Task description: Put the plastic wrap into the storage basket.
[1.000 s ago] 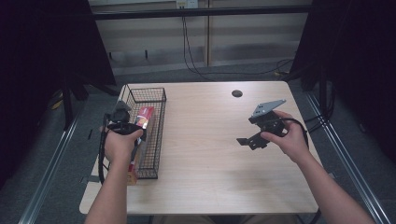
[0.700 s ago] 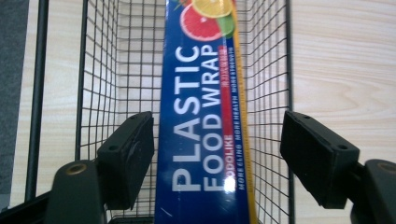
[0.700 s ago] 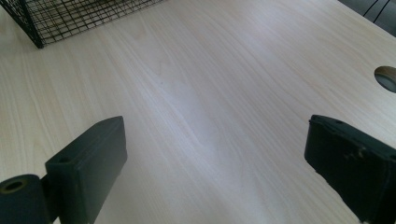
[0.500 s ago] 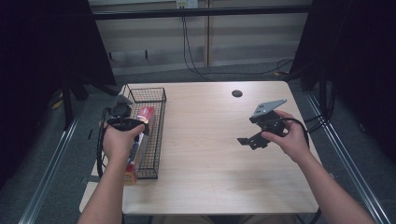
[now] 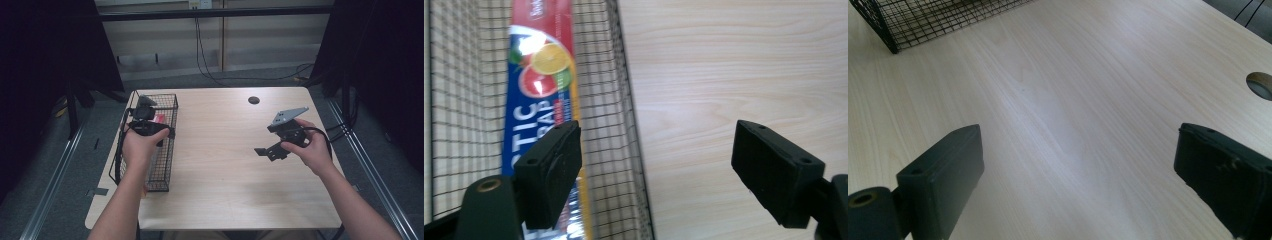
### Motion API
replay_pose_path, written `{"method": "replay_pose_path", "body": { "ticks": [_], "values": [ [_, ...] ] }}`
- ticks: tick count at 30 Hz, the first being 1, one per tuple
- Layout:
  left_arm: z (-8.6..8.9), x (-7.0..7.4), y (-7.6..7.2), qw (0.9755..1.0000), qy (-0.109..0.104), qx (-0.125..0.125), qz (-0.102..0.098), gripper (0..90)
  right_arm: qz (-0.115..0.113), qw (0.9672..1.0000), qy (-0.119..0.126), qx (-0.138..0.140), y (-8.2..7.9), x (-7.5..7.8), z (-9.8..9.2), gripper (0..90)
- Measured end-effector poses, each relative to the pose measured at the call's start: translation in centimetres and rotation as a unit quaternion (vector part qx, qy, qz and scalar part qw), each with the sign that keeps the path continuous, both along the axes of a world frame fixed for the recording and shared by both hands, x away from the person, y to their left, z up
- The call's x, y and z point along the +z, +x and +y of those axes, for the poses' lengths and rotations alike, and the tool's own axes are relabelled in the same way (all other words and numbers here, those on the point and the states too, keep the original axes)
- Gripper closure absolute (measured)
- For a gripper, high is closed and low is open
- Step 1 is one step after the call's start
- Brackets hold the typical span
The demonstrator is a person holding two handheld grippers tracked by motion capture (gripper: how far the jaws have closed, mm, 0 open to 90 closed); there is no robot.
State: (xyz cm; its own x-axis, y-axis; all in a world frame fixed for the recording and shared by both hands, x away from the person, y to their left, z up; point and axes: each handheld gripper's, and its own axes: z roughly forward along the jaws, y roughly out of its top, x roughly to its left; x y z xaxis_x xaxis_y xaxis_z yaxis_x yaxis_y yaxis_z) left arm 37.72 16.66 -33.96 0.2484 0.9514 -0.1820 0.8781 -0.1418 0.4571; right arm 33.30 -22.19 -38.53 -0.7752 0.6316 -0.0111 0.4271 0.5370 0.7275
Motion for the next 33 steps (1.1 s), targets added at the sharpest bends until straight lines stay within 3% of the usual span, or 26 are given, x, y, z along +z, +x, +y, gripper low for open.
{"method": "replay_pose_path", "body": {
  "ticks": [17, 27, 33],
  "values": [
    [-3.5, 0.1, -0.5, 0.9986, -0.021, -0.042, -0.023, 14.7, 0.006, 0.9999, 0.001, -0.010, -1.3, -1.6, -1.4, 5.8],
    [-5.8, -0.6, -1.3, 0.9960, -0.033, -0.072, -0.041, 14.8, 0.001, 0.9996, -0.006, -0.028, -2.6, -2.7, -2.4, 6.0],
    [-6.9, -1.1, -1.7, 0.9941, -0.053, -0.082, -0.046, 14.7, -0.002, 0.9995, -0.008, -0.031, -3.3, -3.2, -2.8, 6.0]
  ]
}}
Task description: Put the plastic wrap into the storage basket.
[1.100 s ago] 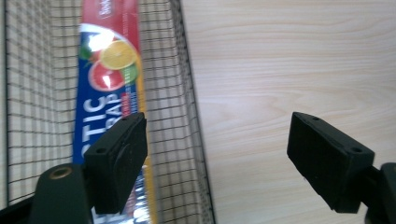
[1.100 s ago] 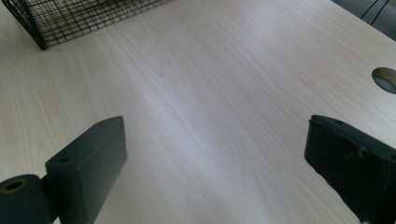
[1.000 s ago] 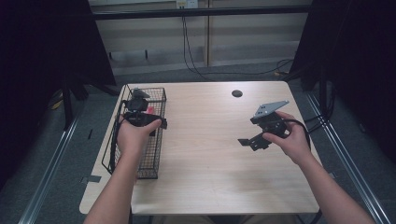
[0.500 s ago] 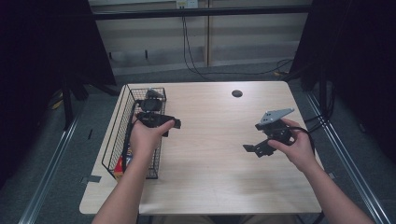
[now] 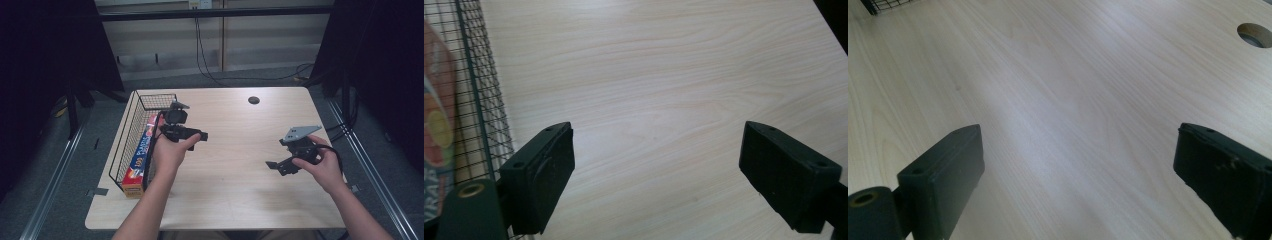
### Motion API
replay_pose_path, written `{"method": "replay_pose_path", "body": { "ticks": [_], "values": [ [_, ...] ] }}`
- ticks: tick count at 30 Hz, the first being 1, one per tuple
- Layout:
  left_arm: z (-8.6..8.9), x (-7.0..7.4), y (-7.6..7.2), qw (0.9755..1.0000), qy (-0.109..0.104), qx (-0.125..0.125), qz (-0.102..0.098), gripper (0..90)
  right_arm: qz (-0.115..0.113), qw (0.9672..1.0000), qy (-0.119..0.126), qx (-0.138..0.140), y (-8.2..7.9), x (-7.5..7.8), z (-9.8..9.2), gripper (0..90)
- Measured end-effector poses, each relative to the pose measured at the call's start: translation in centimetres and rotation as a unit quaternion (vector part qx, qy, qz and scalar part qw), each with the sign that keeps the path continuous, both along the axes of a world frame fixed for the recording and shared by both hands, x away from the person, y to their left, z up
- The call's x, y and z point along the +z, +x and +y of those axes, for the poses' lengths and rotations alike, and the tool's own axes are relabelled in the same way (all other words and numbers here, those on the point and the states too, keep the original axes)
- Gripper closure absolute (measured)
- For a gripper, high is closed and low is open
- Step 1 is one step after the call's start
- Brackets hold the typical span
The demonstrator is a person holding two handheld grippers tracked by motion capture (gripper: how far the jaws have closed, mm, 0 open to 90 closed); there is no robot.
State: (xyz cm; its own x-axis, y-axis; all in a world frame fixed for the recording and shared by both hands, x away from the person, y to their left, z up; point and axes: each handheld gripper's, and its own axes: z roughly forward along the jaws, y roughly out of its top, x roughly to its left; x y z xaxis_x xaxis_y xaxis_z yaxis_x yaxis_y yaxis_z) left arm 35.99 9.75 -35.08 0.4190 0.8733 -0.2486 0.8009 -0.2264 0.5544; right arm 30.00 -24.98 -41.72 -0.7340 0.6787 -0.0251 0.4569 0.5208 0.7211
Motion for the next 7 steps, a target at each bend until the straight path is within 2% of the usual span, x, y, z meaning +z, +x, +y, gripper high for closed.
{"method": "replay_pose_path", "body": {
  "ticks": [7],
  "values": [
    [-0.58, -0.61, -0.18, 1.0000, -0.001, -0.005, -0.005, 14.4, -0.001, 0.9999, 0.004, -0.010, -0.89, -0.59, -0.49, 6.0]
  ]
}}
